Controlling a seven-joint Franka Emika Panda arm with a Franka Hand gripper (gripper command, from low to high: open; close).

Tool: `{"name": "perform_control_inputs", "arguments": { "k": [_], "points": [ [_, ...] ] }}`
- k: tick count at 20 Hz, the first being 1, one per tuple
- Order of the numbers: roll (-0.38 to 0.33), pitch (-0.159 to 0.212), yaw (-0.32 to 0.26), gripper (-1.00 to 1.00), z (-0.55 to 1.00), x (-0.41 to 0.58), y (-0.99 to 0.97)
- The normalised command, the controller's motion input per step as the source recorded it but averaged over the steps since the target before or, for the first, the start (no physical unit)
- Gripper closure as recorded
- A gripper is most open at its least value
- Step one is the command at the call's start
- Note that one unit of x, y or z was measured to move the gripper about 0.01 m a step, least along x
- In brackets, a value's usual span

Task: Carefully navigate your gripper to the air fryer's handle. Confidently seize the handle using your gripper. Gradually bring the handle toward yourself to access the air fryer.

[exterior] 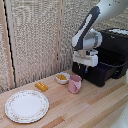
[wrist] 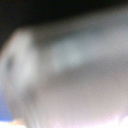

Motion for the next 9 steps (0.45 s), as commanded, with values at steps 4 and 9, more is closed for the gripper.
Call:
{"name": "perform_control_inputs", "arguments": {
  "k": [4,9],
  "points": [
    [-0.045,0.022,0.031,-1.0,0.8,0.046,0.0],
    [-0.012,0.075,0.008,-1.0,0.9,0.149,0.1]
  ]
}}
